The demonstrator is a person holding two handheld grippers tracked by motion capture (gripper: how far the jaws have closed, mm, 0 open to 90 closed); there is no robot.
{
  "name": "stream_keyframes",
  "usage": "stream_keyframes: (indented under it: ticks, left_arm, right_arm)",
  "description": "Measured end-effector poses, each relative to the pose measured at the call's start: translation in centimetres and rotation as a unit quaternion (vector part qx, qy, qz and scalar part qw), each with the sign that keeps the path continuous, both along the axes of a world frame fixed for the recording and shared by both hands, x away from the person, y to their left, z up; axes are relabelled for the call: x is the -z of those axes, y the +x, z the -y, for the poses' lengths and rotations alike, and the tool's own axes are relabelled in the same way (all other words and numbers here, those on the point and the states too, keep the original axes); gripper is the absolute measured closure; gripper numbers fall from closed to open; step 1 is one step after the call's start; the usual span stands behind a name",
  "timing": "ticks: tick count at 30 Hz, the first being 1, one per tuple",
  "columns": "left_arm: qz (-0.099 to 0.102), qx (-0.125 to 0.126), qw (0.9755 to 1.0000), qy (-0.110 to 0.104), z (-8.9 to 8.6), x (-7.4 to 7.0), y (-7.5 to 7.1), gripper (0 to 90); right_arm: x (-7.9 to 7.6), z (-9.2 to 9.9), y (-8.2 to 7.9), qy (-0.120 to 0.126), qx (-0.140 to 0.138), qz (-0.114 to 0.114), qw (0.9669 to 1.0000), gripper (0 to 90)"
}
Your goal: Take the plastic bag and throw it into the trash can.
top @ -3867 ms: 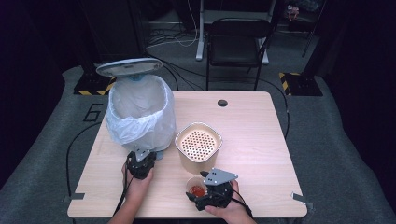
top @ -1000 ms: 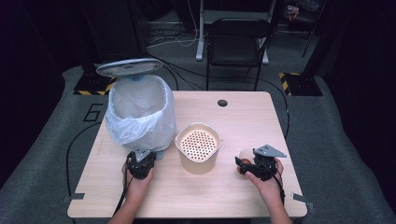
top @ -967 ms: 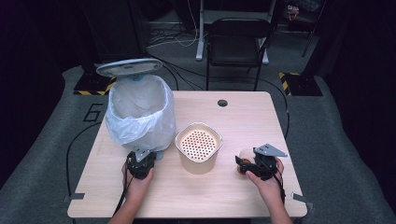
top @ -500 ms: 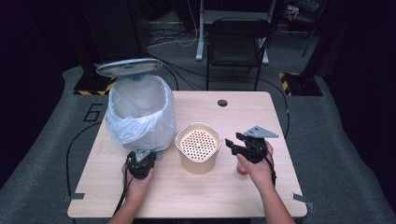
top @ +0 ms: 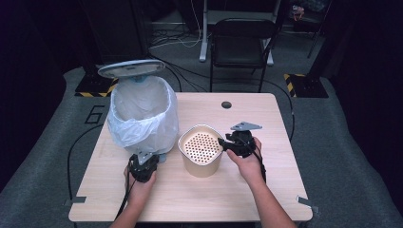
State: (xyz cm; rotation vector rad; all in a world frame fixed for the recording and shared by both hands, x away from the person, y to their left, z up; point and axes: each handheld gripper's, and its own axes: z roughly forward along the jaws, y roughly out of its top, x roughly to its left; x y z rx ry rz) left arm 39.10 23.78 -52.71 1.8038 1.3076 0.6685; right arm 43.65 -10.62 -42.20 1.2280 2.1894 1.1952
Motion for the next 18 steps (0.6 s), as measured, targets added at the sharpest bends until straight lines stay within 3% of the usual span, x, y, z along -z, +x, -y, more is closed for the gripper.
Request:
stream_keyframes:
  ticks: [6,12,18]
  left_arm:
    - [0.002,-0.001,1.0000,-0.001,0.0,0.0,0.0,82.5]
    - [0.005,-0.002,1.0000,-0.001,0.1,0.1,0.0,82.5]
    - [0.005,-0.003,1.0000,-0.002,0.0,0.1,0.0,82.5]
  right_arm:
    - [0.2,-0.5,0.2,0.001,-0.007,-0.011,0.9999,73.0]
    - [0.0,-0.7,0.1,-0.003,-0.003,-0.013,0.9999,74.8]
    - [0.0,-0.2,-0.8,-0.003,-0.019,-0.014,0.9997,76.3]
